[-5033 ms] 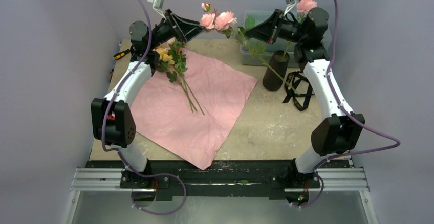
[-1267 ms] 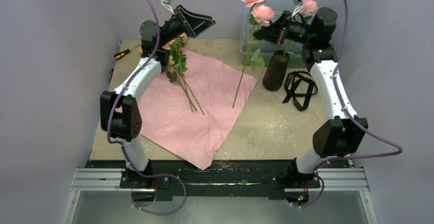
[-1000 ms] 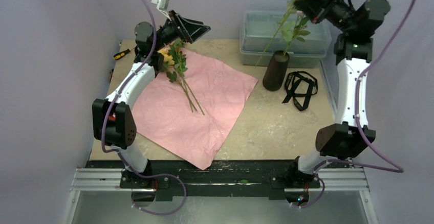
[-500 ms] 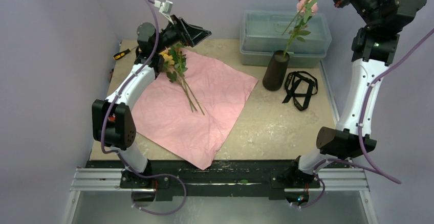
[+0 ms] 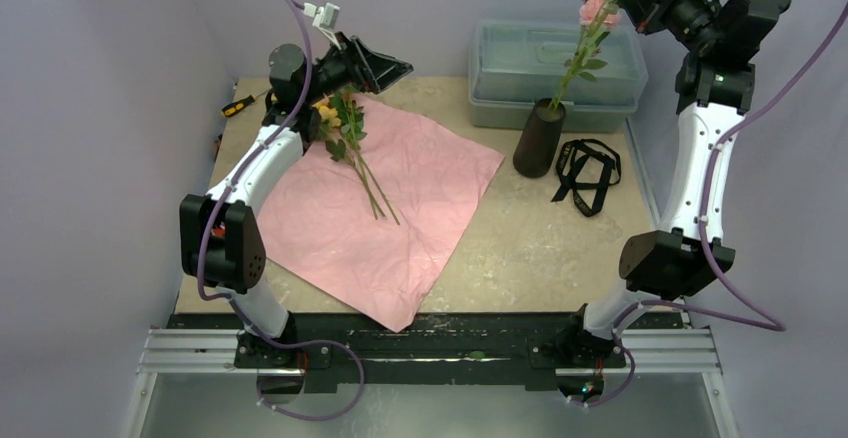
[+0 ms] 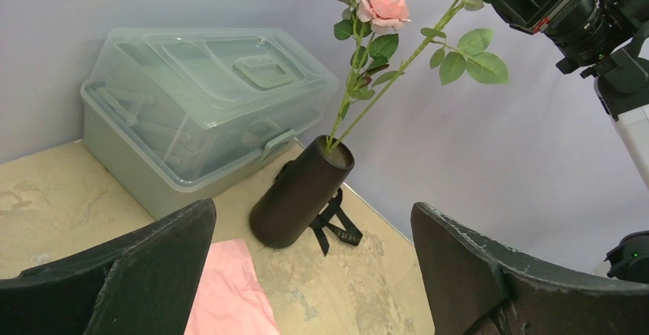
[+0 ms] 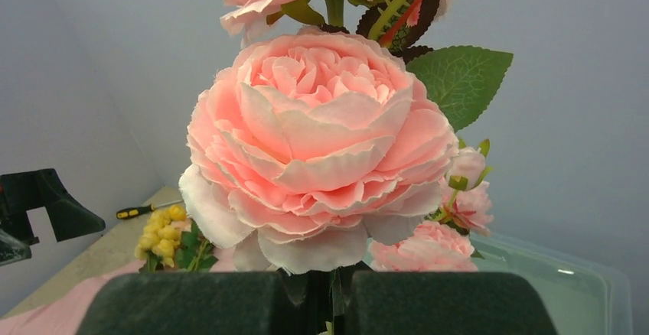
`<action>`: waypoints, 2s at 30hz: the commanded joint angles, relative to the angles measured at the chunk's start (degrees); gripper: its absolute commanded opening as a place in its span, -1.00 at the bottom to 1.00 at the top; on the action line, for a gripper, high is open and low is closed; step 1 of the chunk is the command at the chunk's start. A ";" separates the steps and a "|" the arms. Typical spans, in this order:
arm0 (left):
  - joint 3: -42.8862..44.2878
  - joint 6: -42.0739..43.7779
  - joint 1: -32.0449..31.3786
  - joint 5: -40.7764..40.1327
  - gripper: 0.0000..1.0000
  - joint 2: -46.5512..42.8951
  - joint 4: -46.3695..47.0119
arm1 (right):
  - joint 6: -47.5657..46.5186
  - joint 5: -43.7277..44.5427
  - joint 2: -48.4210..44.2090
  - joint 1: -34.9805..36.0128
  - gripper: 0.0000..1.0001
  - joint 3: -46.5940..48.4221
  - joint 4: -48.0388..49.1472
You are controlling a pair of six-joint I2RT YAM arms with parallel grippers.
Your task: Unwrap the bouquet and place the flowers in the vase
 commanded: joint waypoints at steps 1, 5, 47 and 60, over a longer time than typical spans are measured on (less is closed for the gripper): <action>-0.24 1.76 0.79 0.14 1.00 -1.65 -0.47 | -1.29 0.56 -0.16 0.03 -1.00 -1.23 0.22; -0.43 3.22 0.97 -0.78 1.00 -1.49 -2.68 | -4.22 0.22 0.80 1.59 -1.00 -2.74 -1.21; -15.79 18.89 15.24 -25.00 0.04 -8.13 -30.03 | -15.71 10.64 -1.22 10.42 0.79 0.16 -10.90; -14.93 7.05 17.24 -20.14 0.03 8.69 -13.86 | -19.59 7.89 -4.72 11.89 0.86 -2.92 -19.23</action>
